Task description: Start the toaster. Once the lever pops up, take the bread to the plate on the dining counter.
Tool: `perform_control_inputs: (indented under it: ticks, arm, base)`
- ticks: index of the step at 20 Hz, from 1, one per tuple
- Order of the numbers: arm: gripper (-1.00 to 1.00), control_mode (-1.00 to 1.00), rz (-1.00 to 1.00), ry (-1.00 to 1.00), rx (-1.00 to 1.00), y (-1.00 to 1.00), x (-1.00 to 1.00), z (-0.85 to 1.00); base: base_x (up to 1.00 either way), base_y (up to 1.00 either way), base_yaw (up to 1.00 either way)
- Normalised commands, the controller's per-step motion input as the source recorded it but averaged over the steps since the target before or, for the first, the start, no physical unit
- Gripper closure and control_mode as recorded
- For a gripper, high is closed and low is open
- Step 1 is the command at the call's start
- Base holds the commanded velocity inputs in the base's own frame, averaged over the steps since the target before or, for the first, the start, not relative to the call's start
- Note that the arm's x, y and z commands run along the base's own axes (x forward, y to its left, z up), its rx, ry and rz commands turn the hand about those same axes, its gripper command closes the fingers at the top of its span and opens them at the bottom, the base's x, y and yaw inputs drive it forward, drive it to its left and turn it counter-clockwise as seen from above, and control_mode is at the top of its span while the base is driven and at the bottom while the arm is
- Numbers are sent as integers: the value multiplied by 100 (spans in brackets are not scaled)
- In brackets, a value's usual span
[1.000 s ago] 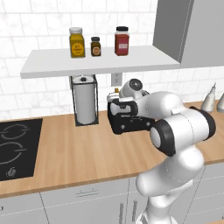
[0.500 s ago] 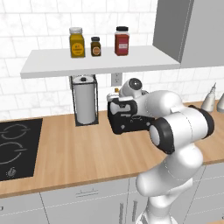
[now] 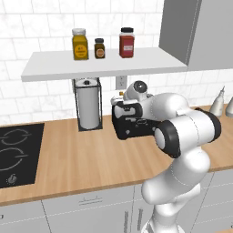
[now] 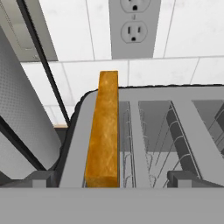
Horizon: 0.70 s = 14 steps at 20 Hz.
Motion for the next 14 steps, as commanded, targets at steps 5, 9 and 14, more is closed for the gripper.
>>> perform_control_inputs:
  ticks: [5, 9, 14]
  arm:
    - [100, -100, 0, 0, 0, 0, 0, 0]
    - [100, -100, 0, 0, 0, 0, 0, 0]
    - [100, -100, 0, 0, 0, 0, 0, 0]
  base:
    - [0, 0, 0]
    - [0, 0, 0]
    - [0, 0, 0]
